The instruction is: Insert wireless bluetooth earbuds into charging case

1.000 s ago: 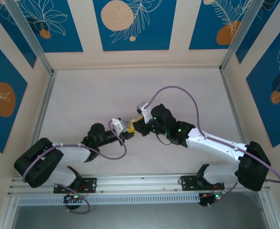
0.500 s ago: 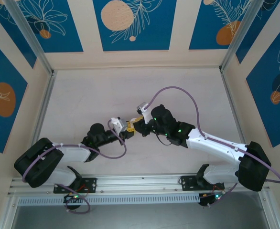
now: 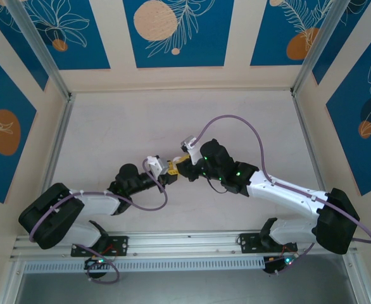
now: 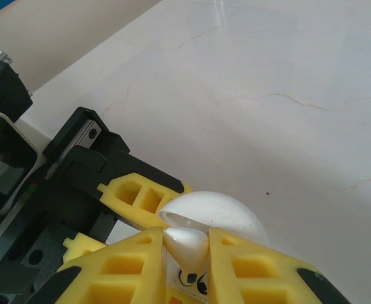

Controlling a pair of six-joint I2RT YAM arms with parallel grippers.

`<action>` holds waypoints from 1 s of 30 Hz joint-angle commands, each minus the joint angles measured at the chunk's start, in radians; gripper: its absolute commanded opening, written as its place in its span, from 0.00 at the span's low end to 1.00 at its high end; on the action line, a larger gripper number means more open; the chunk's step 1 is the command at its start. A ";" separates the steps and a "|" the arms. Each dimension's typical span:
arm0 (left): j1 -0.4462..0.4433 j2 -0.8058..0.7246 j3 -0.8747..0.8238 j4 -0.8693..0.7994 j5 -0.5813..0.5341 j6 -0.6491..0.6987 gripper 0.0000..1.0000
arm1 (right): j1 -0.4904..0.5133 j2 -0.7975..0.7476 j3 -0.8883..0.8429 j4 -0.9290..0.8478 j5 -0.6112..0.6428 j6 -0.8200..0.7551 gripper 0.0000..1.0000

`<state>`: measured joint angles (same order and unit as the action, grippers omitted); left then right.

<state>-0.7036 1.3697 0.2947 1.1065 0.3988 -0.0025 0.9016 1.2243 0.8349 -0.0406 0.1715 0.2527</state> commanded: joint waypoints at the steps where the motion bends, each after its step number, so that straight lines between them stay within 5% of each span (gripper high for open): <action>1: -0.012 -0.026 0.022 0.048 0.000 -0.008 0.15 | 0.011 -0.012 -0.021 -0.031 -0.027 -0.016 0.22; 20: -0.012 -0.038 0.015 0.031 0.007 0.014 0.15 | 0.005 -0.034 0.008 -0.032 -0.059 -0.007 0.37; 30: -0.011 -0.043 0.020 0.012 0.046 0.023 0.15 | -0.138 -0.149 -0.005 -0.031 -0.287 0.035 0.47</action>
<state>-0.7036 1.3437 0.2947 1.0920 0.4084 0.0097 0.8005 1.1240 0.8349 -0.0715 -0.0135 0.2783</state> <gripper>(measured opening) 0.191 0.462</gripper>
